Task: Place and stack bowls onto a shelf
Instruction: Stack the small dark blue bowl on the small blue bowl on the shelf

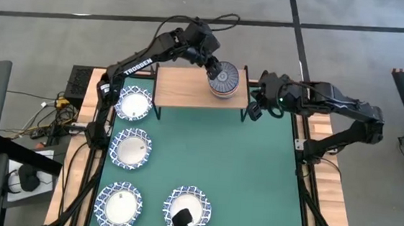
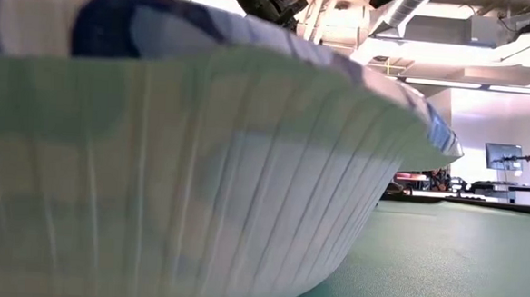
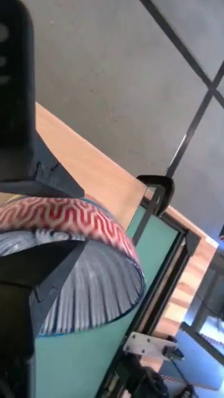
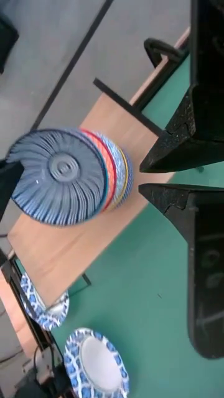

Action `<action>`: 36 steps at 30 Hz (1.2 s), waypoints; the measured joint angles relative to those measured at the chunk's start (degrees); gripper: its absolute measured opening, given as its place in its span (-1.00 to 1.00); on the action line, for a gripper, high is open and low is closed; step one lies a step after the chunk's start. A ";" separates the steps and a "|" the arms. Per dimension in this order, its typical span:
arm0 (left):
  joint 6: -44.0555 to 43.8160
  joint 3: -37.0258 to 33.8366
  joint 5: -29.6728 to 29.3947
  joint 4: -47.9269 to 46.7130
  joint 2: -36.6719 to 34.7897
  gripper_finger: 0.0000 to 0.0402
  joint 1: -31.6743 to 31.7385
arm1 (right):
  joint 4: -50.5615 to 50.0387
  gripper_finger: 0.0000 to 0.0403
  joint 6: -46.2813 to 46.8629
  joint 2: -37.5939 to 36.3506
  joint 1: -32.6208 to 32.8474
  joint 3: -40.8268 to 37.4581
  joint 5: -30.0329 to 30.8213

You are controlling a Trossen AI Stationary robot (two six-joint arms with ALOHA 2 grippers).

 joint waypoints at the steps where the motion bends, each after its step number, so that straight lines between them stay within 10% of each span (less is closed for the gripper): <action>1: -0.07 0.00 0.00 0.05 -0.06 -0.43 0.15 | 0.17 -0.67 -0.42 0.28 -0.85 0.00 0.01; 21: 6.71 -1.54 -3.58 -5.56 -0.81 -0.31 0.91 | 16.89 -0.67 -16.01 11.74 -23.80 -0.07 -26.95; 36: 9.95 -3.28 -3.64 0.47 -0.80 -0.31 1.15 | 16.04 -0.67 -18.62 14.08 -28.15 -0.42 -28.19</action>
